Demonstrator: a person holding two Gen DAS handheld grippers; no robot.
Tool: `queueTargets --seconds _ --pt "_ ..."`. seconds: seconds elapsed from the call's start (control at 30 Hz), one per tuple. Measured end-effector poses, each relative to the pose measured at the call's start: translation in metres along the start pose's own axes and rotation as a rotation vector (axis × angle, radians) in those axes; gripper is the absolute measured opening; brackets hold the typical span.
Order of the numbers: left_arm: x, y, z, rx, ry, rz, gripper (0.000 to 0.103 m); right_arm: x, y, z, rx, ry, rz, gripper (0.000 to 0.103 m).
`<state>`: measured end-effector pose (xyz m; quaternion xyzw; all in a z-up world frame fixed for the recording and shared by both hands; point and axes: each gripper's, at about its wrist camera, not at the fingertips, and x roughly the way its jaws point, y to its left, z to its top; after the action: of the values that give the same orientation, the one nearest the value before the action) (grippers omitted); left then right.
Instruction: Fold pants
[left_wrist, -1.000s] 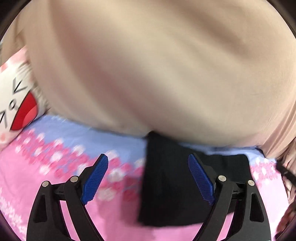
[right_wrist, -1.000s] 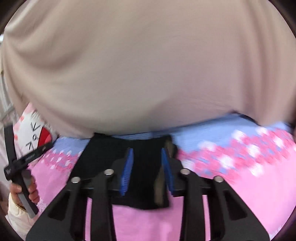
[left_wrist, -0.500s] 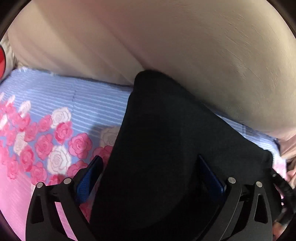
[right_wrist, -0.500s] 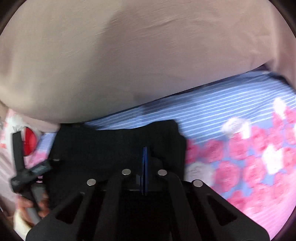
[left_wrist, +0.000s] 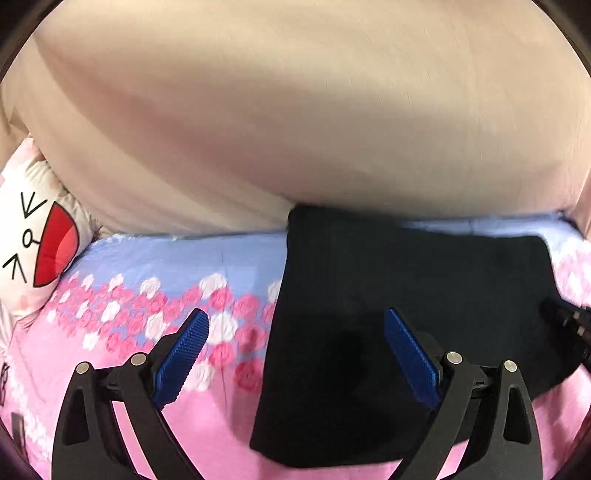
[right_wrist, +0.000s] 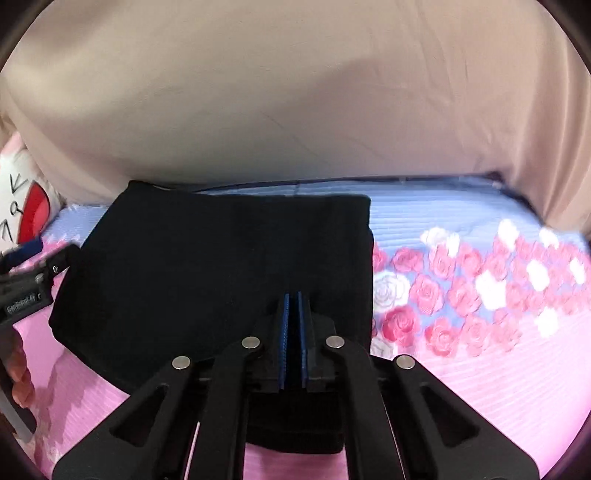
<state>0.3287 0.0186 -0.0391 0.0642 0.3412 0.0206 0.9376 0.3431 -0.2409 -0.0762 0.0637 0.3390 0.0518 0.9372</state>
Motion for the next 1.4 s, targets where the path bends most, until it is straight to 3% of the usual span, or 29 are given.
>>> queueTargets --seconds 0.07,0.17,0.3,0.47,0.6,0.9,1.0,1.07,1.23,1.33,1.4 --pt "0.004 0.008 -0.004 -0.005 0.017 0.001 0.094 -0.017 -0.005 0.002 0.081 -0.005 0.033 0.007" --pt "0.004 0.014 -0.012 -0.021 0.023 -0.012 0.094 -0.052 0.006 0.001 0.039 -0.063 0.033 0.009" --pt "0.01 0.009 -0.018 -0.031 0.076 -0.033 0.094 -0.027 0.014 -0.02 -0.028 0.018 -0.022 0.01" --pt "0.019 0.006 -0.027 -0.019 0.092 -0.025 0.095 -0.048 0.02 -0.022 0.025 -0.03 0.037 0.011" --pt "0.021 0.01 -0.028 -0.049 0.11 -0.041 0.095 -0.031 0.022 -0.031 -0.03 0.011 -0.008 0.01" --pt "-0.04 0.014 -0.046 -0.028 0.086 -0.06 0.095 -0.115 0.035 -0.047 0.002 -0.083 0.023 0.015" --pt "-0.071 0.014 -0.057 -0.015 0.066 -0.073 0.095 -0.141 0.038 -0.065 0.02 -0.102 0.03 0.032" --pt "-0.094 0.013 -0.066 -0.004 0.041 -0.066 0.095 -0.16 0.04 -0.077 0.02 -0.124 0.01 0.054" --pt "-0.135 0.009 -0.089 0.02 0.044 -0.09 0.095 -0.195 0.042 -0.106 0.029 -0.148 -0.007 0.056" --pt "-0.152 0.005 -0.101 0.027 0.052 -0.103 0.095 -0.208 0.042 -0.121 0.036 -0.157 -0.018 0.069" --pt "-0.162 0.003 -0.108 0.027 0.053 -0.105 0.095 -0.216 0.044 -0.13 0.033 -0.159 -0.029 0.071"
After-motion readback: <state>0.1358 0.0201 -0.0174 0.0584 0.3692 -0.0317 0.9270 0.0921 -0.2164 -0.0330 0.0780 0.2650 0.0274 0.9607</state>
